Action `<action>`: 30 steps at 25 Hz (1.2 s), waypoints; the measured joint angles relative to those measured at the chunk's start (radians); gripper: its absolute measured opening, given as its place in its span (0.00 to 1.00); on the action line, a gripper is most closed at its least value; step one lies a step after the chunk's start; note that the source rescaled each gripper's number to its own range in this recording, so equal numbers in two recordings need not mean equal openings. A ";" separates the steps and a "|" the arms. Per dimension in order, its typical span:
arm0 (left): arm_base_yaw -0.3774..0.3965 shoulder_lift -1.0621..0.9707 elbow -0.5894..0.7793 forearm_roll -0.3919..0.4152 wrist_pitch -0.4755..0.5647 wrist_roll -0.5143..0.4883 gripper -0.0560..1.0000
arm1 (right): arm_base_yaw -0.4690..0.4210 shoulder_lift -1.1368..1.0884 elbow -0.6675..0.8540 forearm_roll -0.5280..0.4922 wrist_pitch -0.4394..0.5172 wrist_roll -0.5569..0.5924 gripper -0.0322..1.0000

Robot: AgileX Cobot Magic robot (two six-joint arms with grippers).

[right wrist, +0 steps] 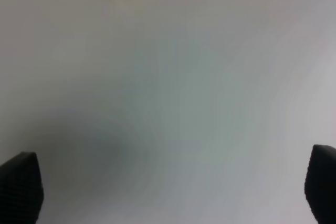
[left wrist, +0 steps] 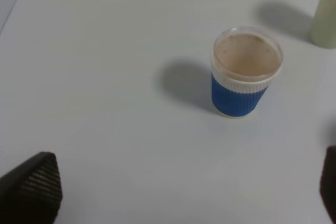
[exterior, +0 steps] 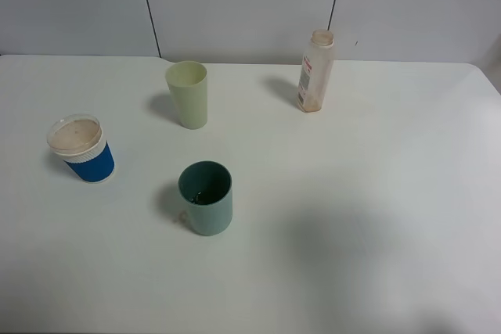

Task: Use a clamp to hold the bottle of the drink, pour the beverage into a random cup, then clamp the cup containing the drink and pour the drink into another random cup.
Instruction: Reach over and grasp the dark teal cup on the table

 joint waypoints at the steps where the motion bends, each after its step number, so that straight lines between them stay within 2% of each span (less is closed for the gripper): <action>1: 0.000 0.000 0.000 0.000 0.000 0.000 1.00 | 0.000 -0.023 0.008 0.006 0.009 0.000 1.00; 10: 0.000 0.000 0.000 0.000 0.000 0.000 1.00 | 0.000 -0.210 0.134 0.037 0.019 0.000 1.00; 30: 0.000 0.000 0.000 0.000 0.000 0.000 1.00 | 0.000 -0.323 0.135 0.012 0.014 0.033 1.00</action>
